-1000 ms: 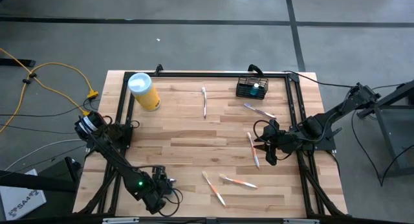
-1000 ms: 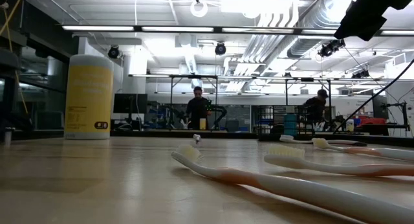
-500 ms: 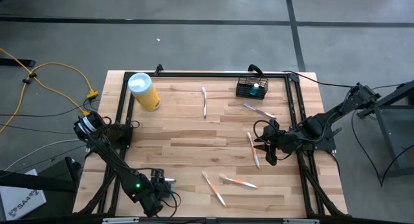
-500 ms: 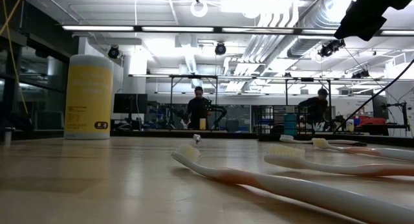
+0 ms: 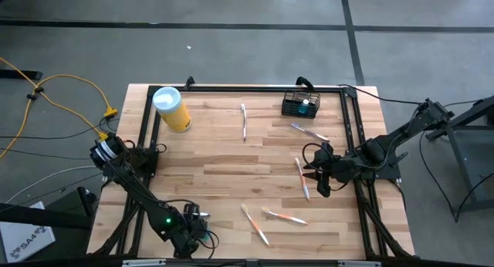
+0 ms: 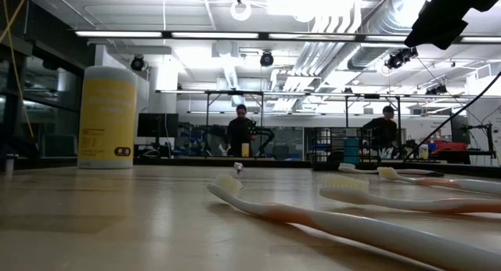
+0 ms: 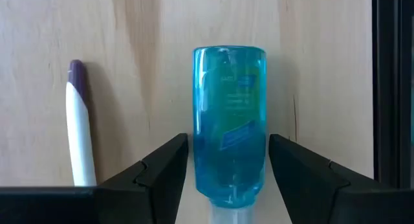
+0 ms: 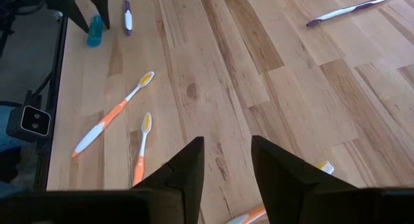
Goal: Pick & Place toothbrushing station
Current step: Put the blue mouthwash into the black wire organizer
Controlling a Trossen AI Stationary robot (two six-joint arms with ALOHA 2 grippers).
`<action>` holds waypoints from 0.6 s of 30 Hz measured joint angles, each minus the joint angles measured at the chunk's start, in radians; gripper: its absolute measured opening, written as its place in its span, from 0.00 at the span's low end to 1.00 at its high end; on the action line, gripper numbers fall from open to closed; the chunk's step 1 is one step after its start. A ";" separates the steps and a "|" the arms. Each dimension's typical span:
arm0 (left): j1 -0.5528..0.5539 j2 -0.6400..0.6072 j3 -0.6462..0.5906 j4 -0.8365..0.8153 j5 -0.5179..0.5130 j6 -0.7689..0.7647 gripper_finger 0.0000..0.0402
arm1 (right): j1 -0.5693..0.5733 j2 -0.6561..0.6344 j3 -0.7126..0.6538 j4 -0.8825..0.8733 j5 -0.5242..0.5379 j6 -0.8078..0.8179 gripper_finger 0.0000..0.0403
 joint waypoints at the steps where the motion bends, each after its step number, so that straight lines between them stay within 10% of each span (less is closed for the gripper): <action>1: 0.004 0.003 0.001 0.001 0.011 0.003 0.53 | 0.000 0.000 0.000 0.000 0.000 0.000 0.30; 18: 0.021 0.014 0.000 0.018 0.012 0.012 0.35 | 0.000 0.000 0.000 0.000 0.000 0.000 0.30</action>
